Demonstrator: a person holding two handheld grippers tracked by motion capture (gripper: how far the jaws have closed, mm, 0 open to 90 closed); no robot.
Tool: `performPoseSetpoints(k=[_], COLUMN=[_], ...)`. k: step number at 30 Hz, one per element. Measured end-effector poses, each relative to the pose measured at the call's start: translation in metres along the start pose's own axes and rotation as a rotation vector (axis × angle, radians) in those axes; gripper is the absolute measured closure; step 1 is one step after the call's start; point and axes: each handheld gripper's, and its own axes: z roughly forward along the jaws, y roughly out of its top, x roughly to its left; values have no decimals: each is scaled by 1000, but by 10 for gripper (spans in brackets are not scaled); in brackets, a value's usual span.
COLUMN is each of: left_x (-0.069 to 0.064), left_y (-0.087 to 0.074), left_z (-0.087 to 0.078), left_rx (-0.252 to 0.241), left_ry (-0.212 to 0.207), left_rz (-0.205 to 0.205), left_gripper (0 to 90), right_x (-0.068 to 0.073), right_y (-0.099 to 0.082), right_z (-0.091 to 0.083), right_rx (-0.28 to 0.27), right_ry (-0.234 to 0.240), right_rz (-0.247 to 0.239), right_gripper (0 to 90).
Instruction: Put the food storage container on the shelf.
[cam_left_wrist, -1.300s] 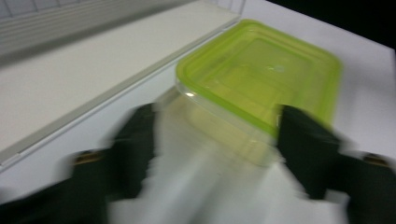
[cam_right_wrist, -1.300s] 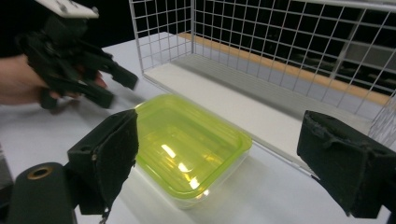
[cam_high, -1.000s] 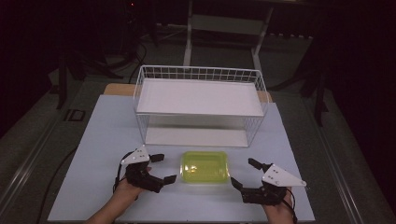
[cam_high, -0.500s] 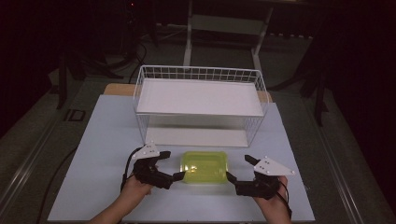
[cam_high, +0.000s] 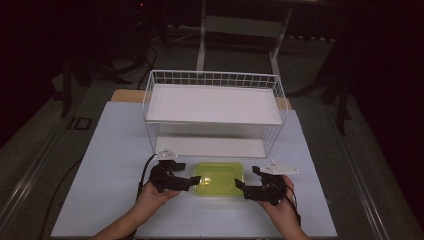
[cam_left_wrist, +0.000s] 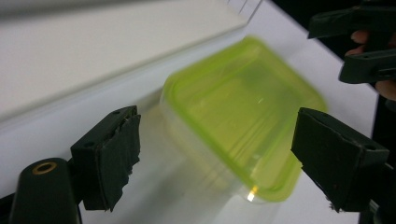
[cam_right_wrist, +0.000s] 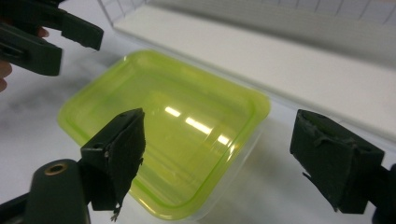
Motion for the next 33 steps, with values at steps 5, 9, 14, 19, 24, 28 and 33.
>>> performPoseSetpoints(k=[5, 9, 14, 19, 24, 28, 33], left_x=[3, 5, 1, -2, -7, -12, -17], left_y=[-5, -8, -10, -11, -15, -17, -19], left_z=[12, 18, 19, 16, 13, 10, 6], left_rx=[52, 71, 51, 52, 45, 50, 35], left_ry=[-2, -20, -28, -34, -43, -39, -21], left_rz=[-53, -63, -55, -53, -46, -36, -45], left_gripper=[296, 460, 588, 626, 664, 690, 779], right_x=[-4, -6, -7, -7, -6, -2, -3], right_y=[-5, -8, -11, -13, -13, -14, -15], right_z=[10, 13, 17, 16, 10, 7, 2], right_rx=[42, 74, 103, 127, 124, 119, 104], right_ry=[-10, -3, -8, -1, 5, 6, 67], right_rz=[30, 50, 75, 90, 119, 115, 174], right_gripper=[257, 308, 397, 554, 644, 669, 763])
